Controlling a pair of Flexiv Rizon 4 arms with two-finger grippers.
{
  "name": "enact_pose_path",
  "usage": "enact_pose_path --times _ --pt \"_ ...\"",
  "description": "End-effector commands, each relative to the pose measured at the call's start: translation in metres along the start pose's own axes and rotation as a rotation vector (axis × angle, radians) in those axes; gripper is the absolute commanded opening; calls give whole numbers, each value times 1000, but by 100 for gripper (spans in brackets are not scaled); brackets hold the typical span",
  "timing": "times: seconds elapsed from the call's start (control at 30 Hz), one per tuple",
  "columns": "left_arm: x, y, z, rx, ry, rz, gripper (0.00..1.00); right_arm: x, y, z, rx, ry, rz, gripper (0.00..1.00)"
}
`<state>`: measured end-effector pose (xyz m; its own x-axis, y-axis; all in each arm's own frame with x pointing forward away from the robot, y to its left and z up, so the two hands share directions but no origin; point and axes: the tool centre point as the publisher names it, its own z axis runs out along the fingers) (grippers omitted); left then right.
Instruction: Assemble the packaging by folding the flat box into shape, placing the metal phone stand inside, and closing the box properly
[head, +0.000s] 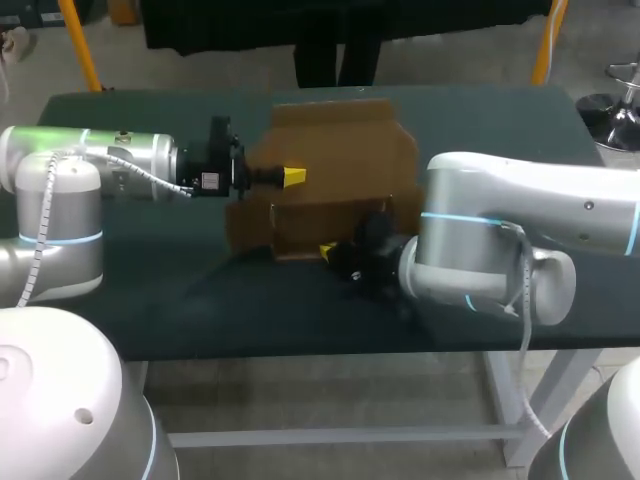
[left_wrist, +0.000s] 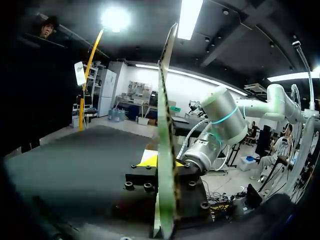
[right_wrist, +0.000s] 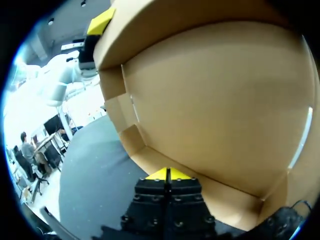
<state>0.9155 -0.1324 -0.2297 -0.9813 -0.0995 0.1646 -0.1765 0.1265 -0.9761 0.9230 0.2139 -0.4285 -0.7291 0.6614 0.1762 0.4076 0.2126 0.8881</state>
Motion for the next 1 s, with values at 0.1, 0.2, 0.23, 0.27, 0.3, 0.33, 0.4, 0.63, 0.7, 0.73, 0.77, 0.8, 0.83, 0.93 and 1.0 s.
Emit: enact_pose_path --times 0.1,0.2,0.23,0.27,0.3,0.33,0.4,0.63,0.7,0.73,0.77,0.8,0.83,0.93,1.0 --pt "0 2 1 -5 3 2 0 2 -5 6 -5 -9 0 0" --pt "0 2 1 -7 3 1 0 2 -5 6 -5 -9 0 0" --pt "0 3 0 -8 3 1 0 2 -5 6 -5 -9 0 0" --pt "-1 3 0 -9 3 -1 0 2 -5 6 -5 -9 0 0" --pt "-1 3 0 -10 4 -2 0 2 -5 6 -5 -9 0 0" --pt "-1 3 0 -11 4 -4 0 2 -5 6 -5 -9 0 0" --pt "-1 3 0 -22 9 -8 0 2 -5 6 -5 -9 0 0" --pt "-1 3 0 -22 9 -8 0 2 -5 6 -5 -9 0 0" --pt "-1 3 0 -22 9 -8 0 5 -4 4 -9 -2 -7 0" --pt "-1 3 0 -22 9 -8 0 6 -3 3 -13 0 -10 0" --pt "-1 3 0 -22 9 -8 0 8 -2 1 -17 6 -14 0" --pt "-1 3 0 -22 9 -8 0 10 -2 -1 -20 9 -18 0" --pt "-1 3 0 -22 9 -8 0 12 -1 -4 -23 9 -23 0" --pt "-1 3 0 -22 9 -8 0 16 0 -12 -36 20 -31 0" --pt "-1 3 0 -22 9 -8 0 19 1 -19 -50 35 -34 0"
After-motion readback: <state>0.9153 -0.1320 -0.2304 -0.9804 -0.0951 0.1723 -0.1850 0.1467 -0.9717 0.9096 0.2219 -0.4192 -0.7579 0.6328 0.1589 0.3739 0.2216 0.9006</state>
